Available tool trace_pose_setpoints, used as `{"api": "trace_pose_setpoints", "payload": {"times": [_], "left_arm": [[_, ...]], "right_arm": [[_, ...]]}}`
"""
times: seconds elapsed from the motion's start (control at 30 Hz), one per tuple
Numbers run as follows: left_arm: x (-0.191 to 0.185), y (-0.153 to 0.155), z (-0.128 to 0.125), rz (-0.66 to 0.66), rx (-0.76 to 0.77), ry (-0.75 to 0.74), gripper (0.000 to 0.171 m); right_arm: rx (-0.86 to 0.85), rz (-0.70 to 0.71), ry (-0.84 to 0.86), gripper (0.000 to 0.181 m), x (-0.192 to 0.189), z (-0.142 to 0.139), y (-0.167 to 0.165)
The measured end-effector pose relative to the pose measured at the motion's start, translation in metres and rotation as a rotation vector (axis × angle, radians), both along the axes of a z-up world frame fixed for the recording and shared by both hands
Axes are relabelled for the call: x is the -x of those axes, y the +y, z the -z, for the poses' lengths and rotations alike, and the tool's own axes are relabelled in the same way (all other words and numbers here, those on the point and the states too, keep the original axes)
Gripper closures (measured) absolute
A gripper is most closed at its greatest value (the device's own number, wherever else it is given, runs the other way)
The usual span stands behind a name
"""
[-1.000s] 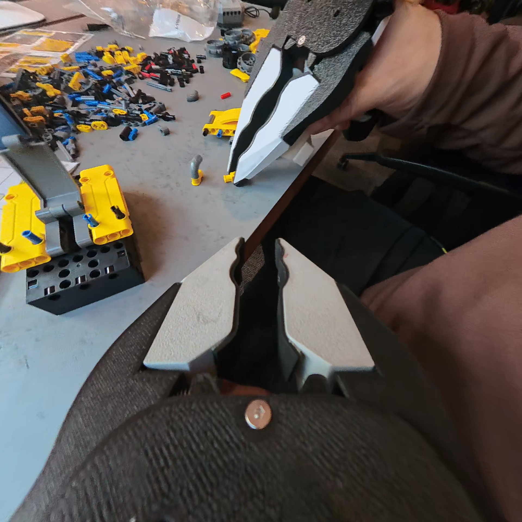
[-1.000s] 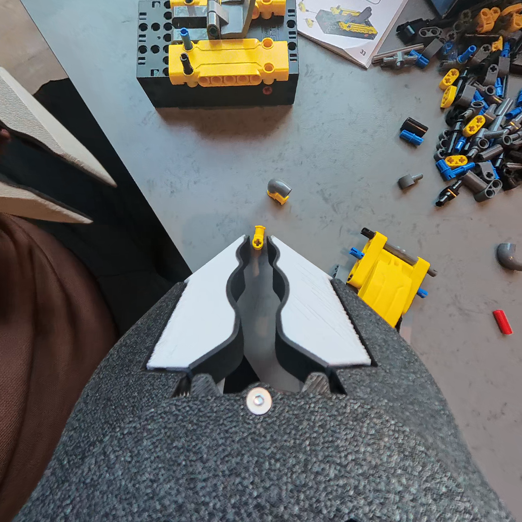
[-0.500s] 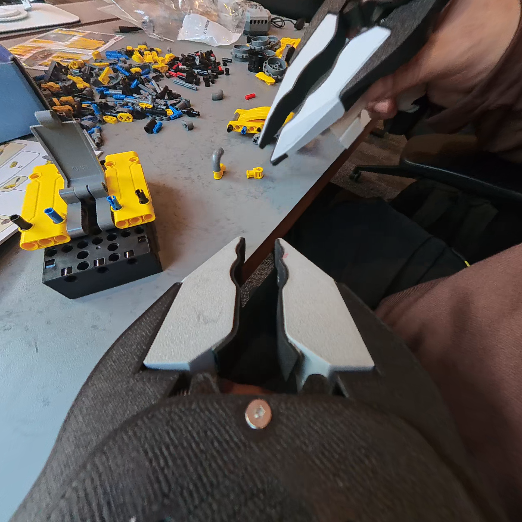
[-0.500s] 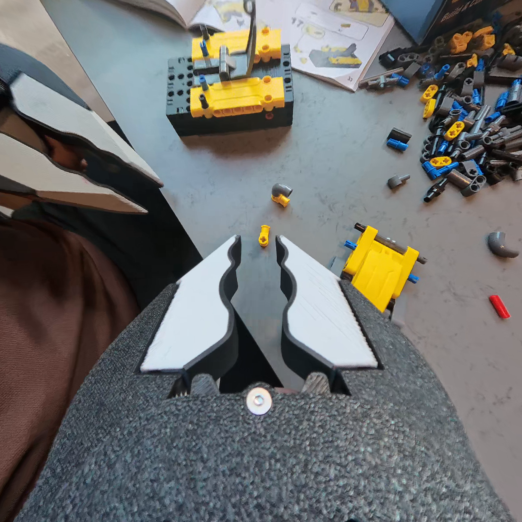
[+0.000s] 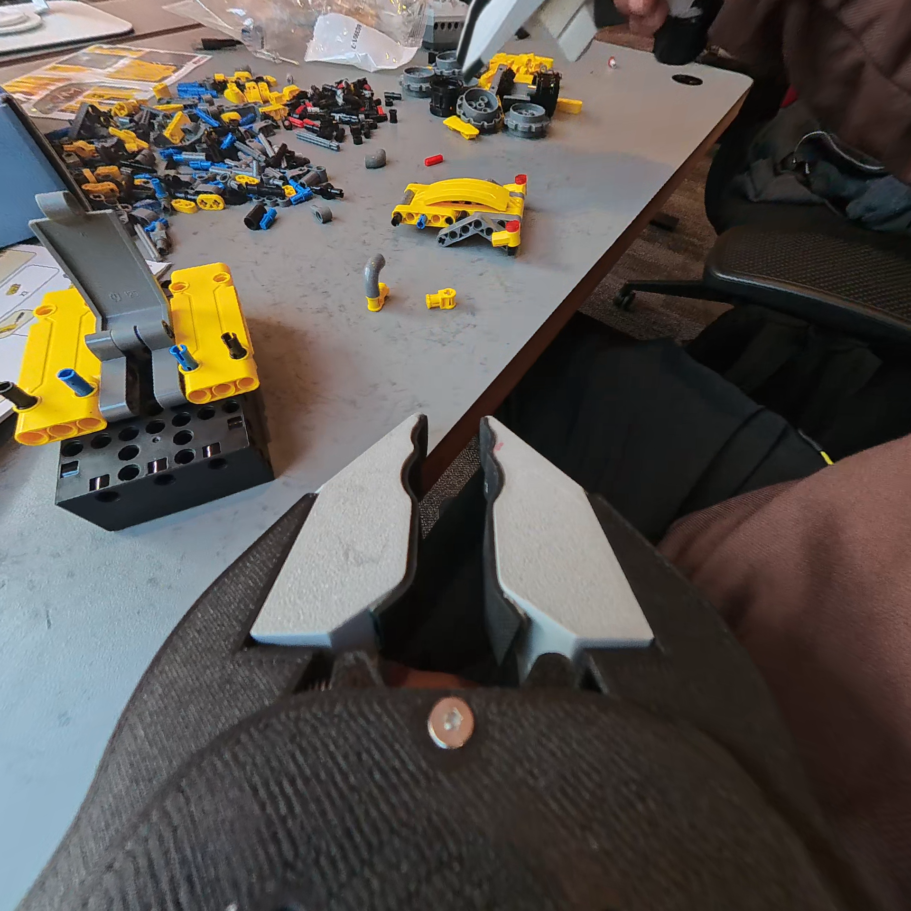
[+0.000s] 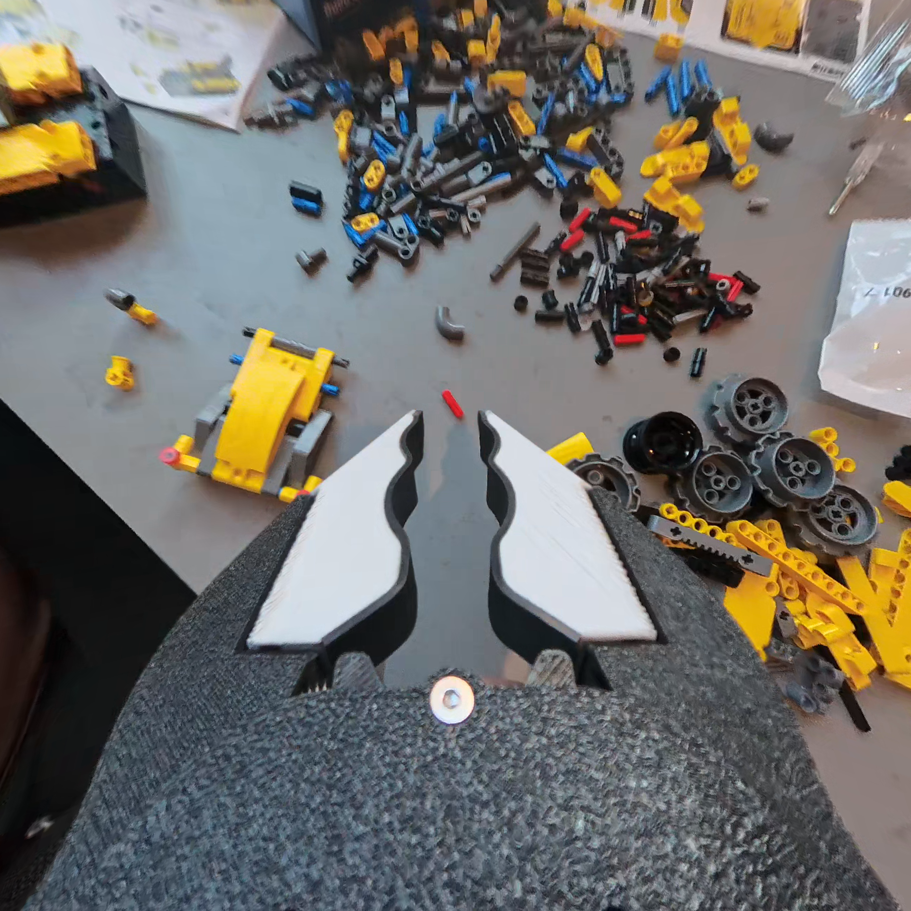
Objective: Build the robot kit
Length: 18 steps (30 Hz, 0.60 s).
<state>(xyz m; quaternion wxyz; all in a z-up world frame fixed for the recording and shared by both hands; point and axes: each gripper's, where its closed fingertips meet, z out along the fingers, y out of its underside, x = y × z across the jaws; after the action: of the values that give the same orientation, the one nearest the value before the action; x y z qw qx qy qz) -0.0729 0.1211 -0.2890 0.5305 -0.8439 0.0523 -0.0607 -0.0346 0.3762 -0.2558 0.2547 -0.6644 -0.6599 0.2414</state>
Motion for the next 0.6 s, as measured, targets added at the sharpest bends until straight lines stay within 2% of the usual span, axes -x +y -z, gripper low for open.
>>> {"api": "trace_pose_setpoints", "payload": {"times": [0.23, 0.47, 0.6], "left_arm": [[0.000, 0.003, 0.004, -0.001, 0.015, 0.006, 0.153], [0.000, 0.002, 0.009, 0.005, 0.035, -0.004, 0.153], [-0.001, 0.002, 0.010, 0.010, 0.038, -0.001, 0.153]], "right_arm": [[0.013, -0.067, -0.148, 0.163, 0.008, 0.036, 0.007], [0.029, -0.129, -0.235, 0.168, 0.013, 0.051, 0.004], [0.051, -0.155, -0.234, 0.175, 0.017, 0.051, -0.002]]}}
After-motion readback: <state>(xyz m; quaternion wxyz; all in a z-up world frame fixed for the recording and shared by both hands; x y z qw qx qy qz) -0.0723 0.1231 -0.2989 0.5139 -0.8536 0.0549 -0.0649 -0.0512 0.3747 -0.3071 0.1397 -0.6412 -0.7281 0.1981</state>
